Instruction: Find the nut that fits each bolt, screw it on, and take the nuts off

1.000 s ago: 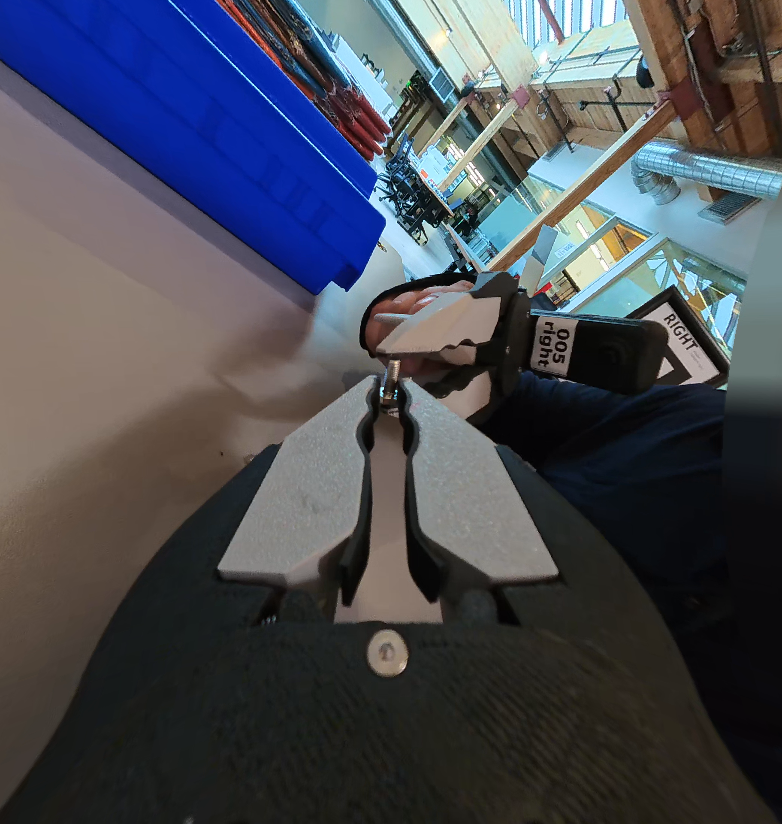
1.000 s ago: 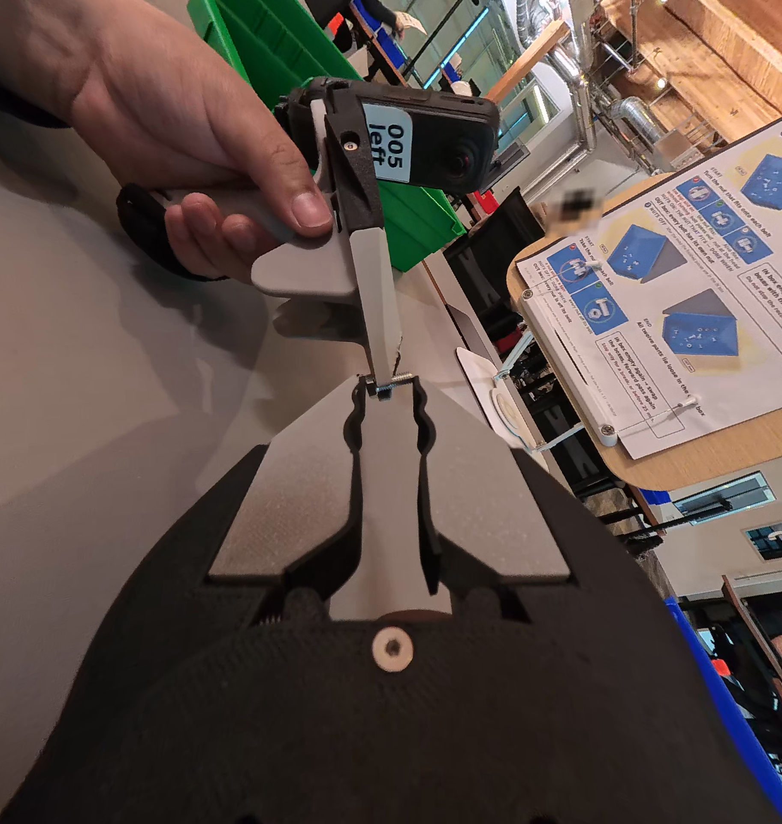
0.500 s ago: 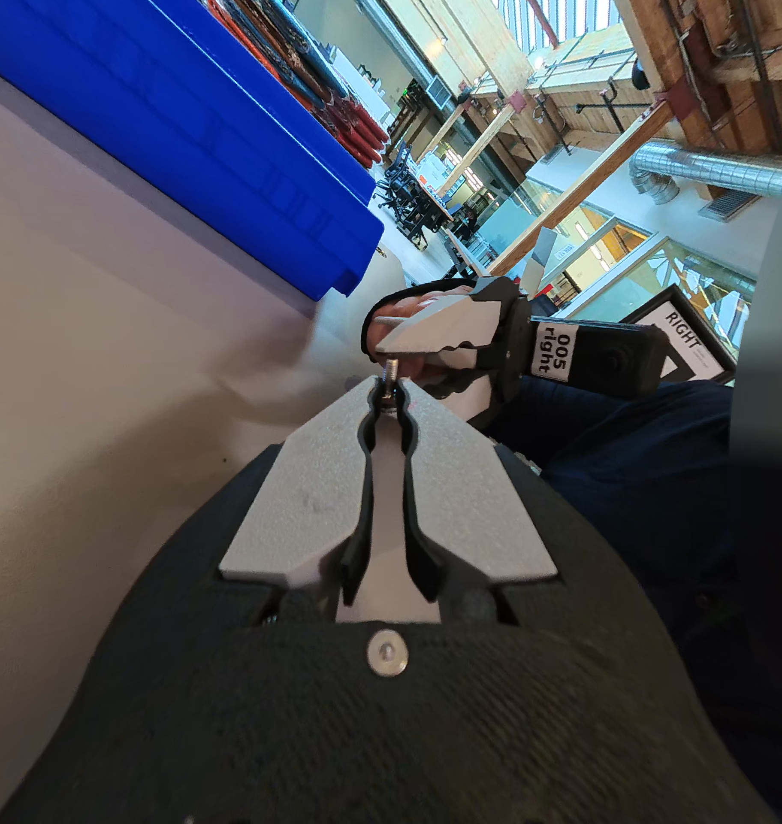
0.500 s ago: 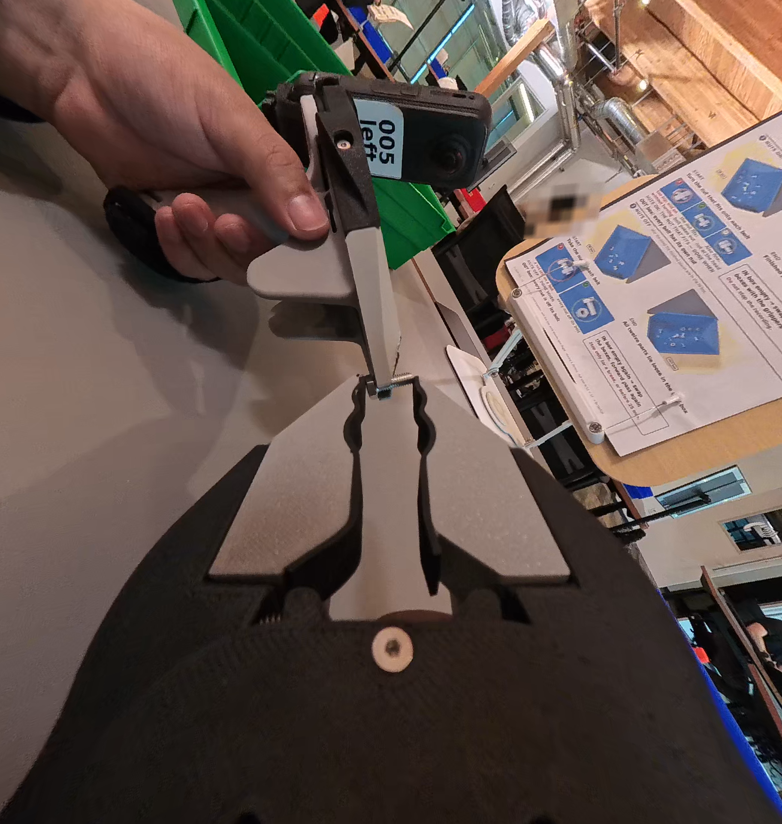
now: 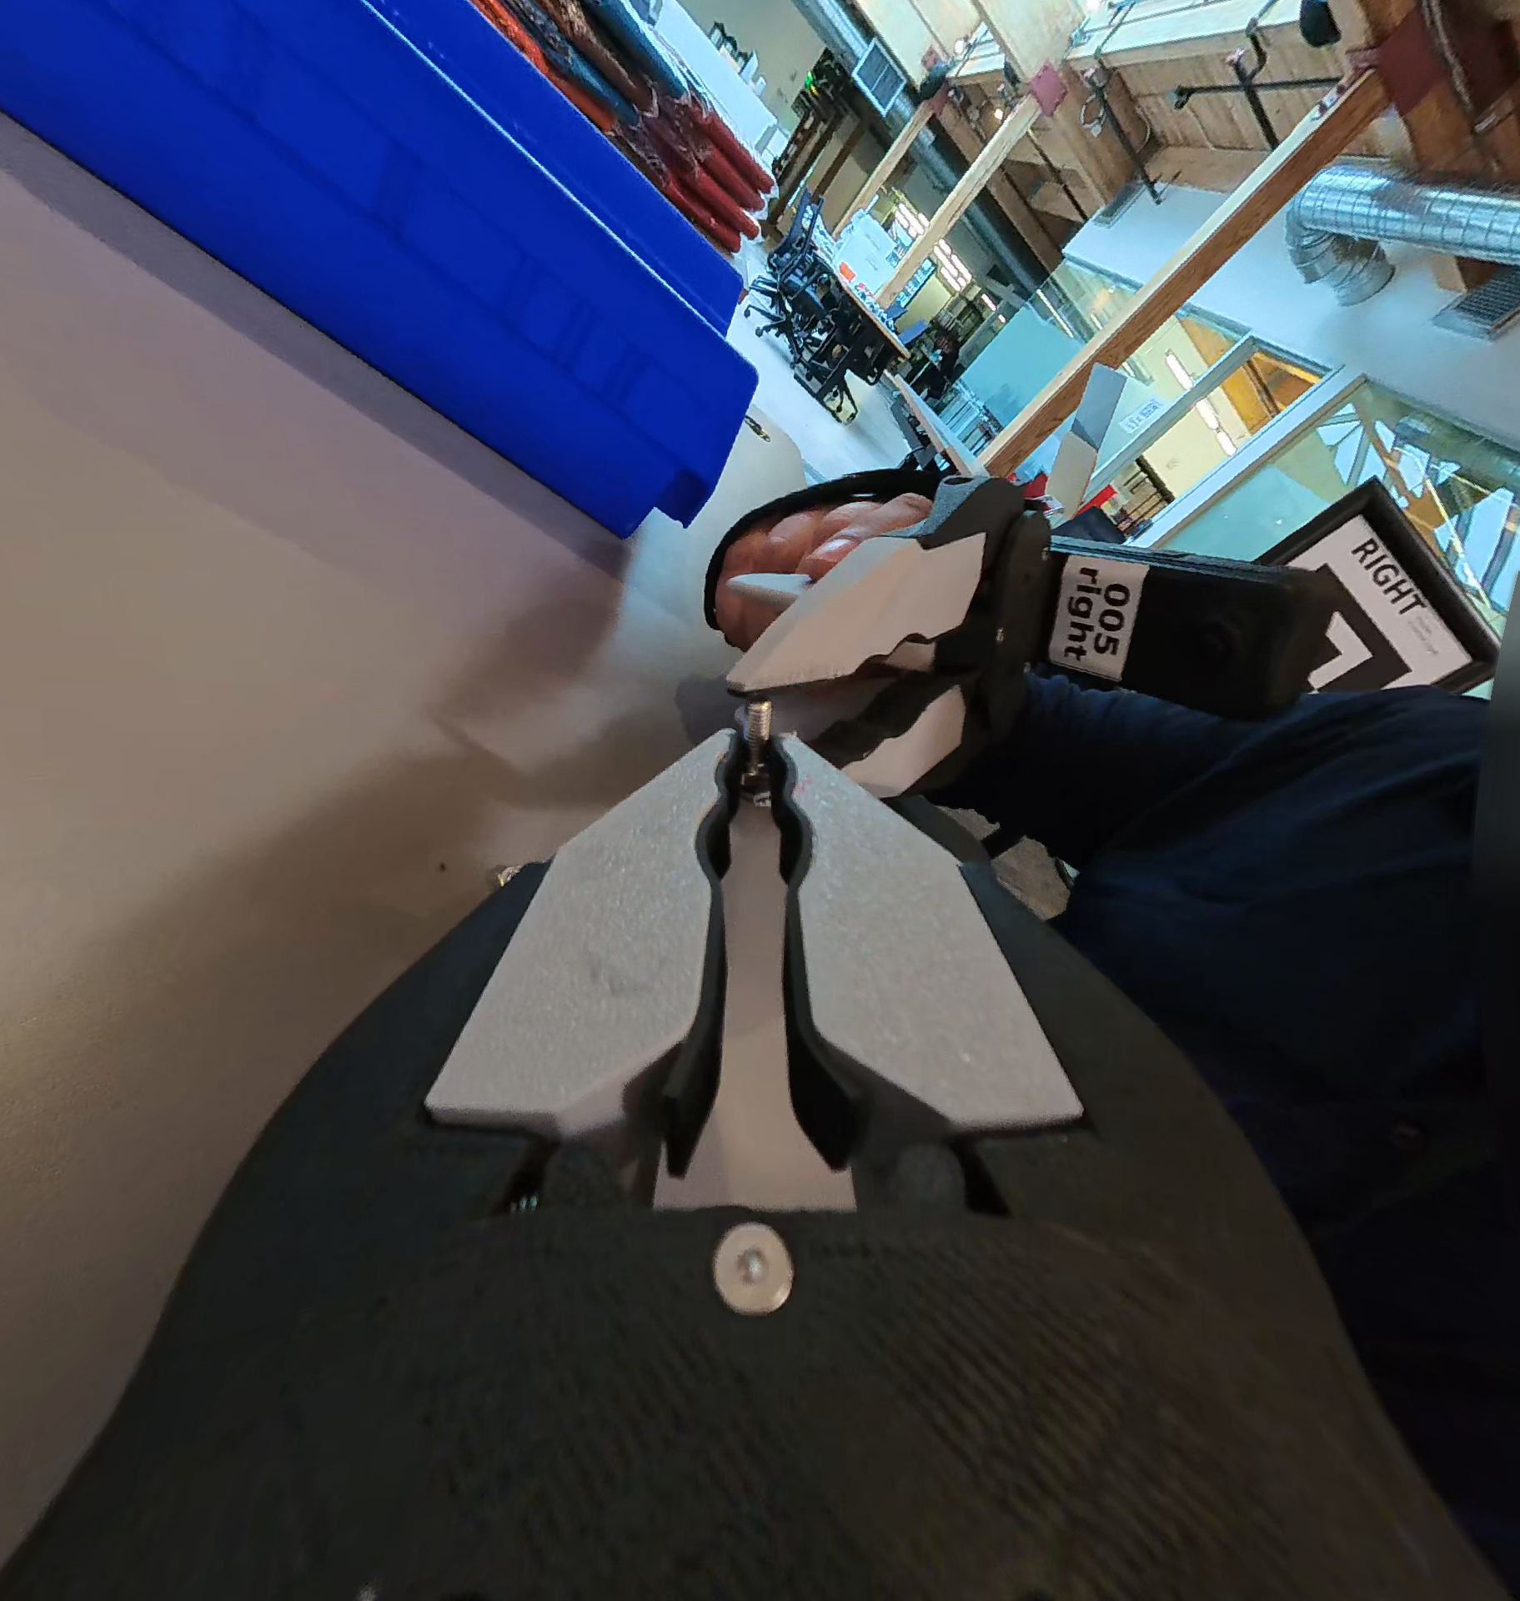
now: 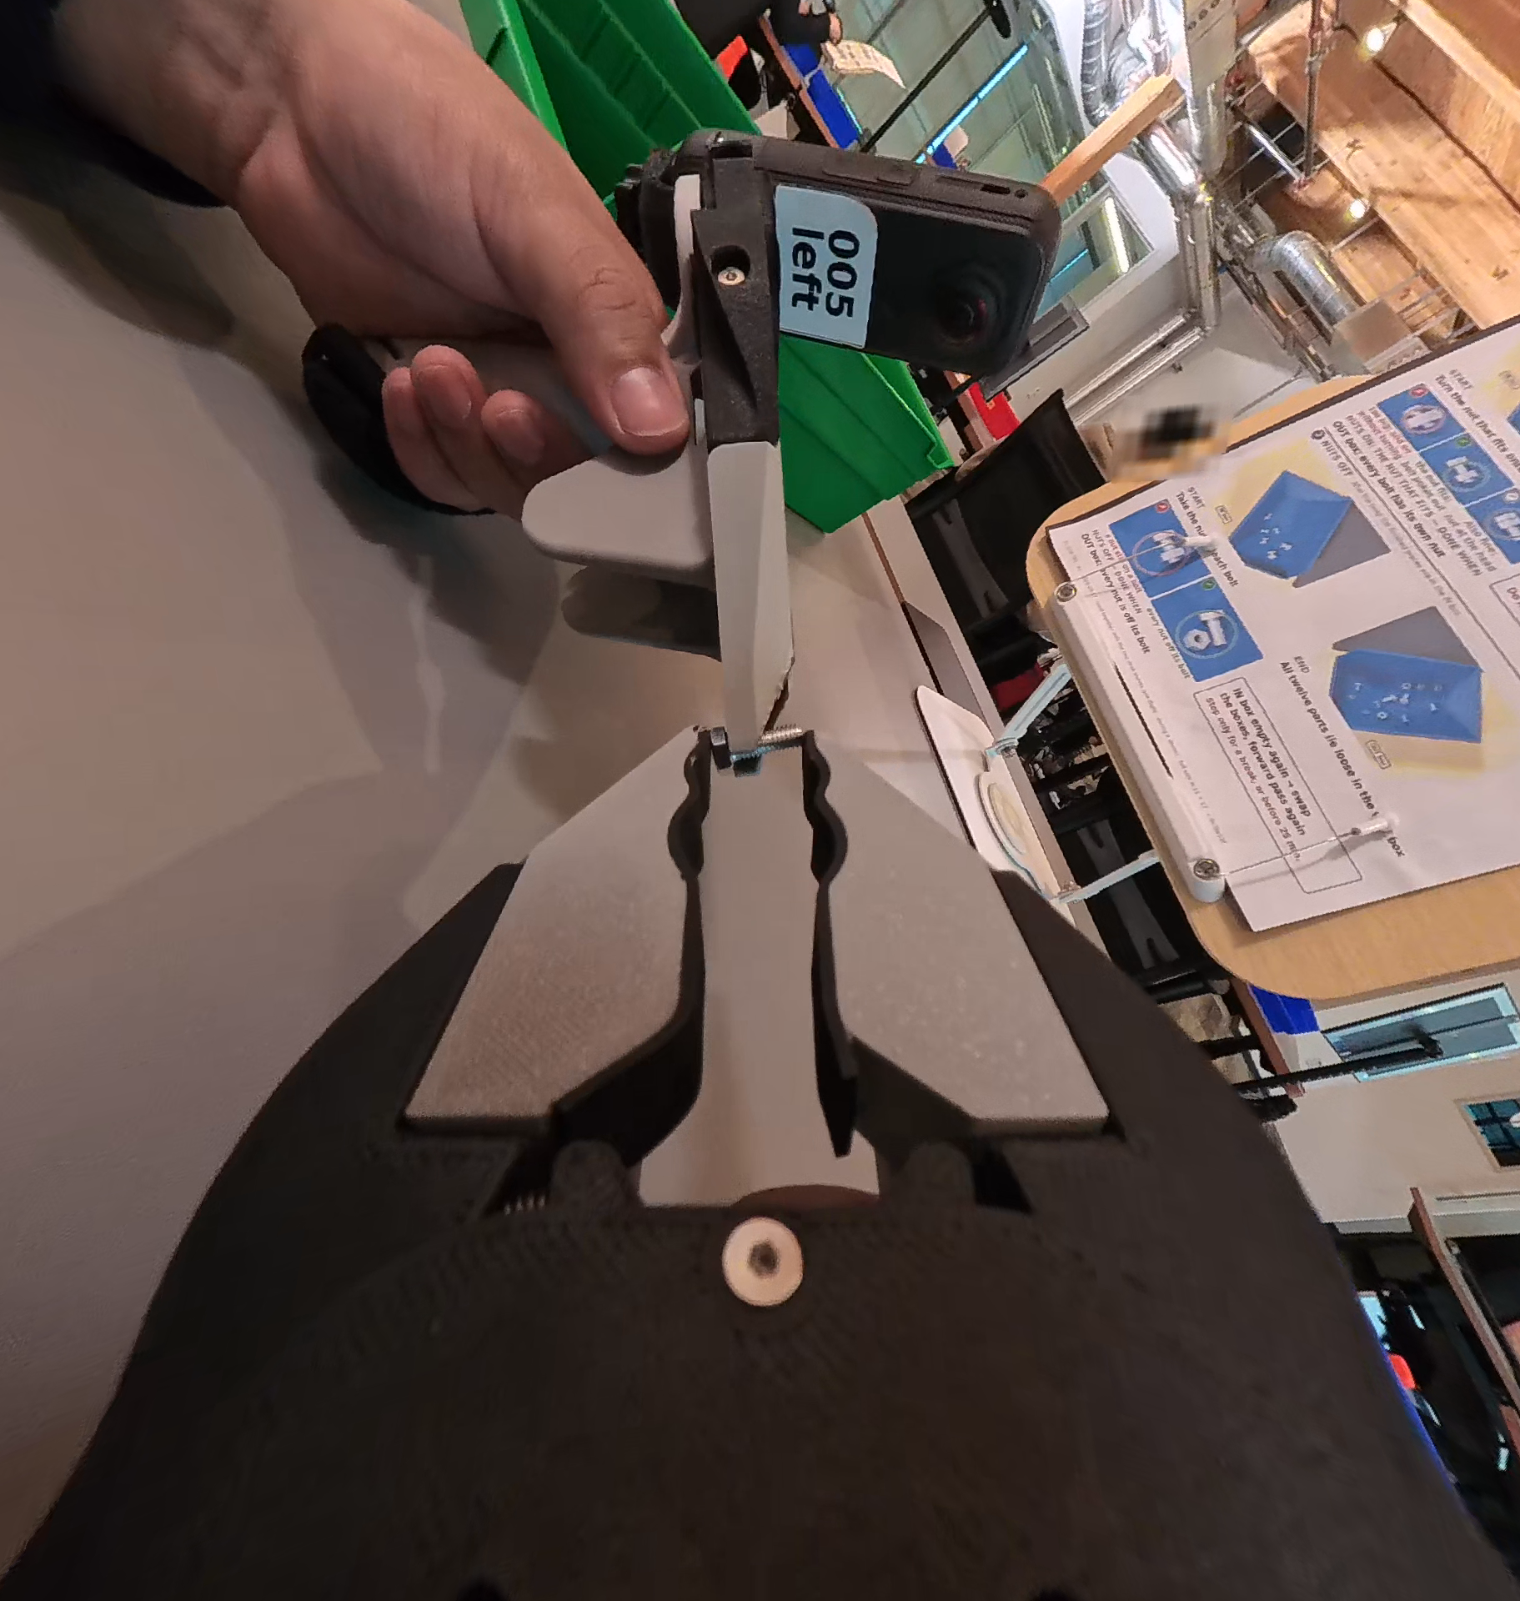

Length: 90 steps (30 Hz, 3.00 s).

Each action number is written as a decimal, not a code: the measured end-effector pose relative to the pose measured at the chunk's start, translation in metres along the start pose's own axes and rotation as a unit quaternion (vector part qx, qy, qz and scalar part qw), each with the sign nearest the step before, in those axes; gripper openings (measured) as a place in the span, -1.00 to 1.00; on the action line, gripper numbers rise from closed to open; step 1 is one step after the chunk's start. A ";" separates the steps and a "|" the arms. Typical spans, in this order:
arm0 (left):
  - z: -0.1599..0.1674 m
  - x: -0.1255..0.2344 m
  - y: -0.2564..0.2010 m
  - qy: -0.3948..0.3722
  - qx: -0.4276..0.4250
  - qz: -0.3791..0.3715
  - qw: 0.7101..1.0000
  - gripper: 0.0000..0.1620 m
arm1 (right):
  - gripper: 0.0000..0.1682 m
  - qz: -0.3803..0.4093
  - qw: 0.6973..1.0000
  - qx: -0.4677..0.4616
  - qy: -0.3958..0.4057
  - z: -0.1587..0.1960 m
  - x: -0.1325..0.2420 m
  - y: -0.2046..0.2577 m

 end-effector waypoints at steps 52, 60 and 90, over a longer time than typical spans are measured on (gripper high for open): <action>-0.027 0.050 -0.001 -0.105 -0.309 -0.126 0.937 -0.97 | -0.73 -0.245 0.883 -0.378 0.133 0.052 -0.033 0.013; -0.027 0.046 -0.001 -0.099 -0.314 -0.133 0.935 -0.96 | -0.89 -0.237 0.889 -0.362 0.151 0.056 -0.039 0.018; -0.014 0.032 0.000 -0.060 -0.312 -0.116 0.941 -0.96 | -0.92 -0.264 0.906 -0.329 0.023 -0.020 -0.006 -0.042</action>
Point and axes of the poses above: each gripper's, where its closed fingertips meet, x back along the fingers, z out of its underside, y = z × x across the jaws, the point moved 3 cm from there along x, back along the fingers, and after that the axes turned 11 degrees about -z, right-handed, at the moved point
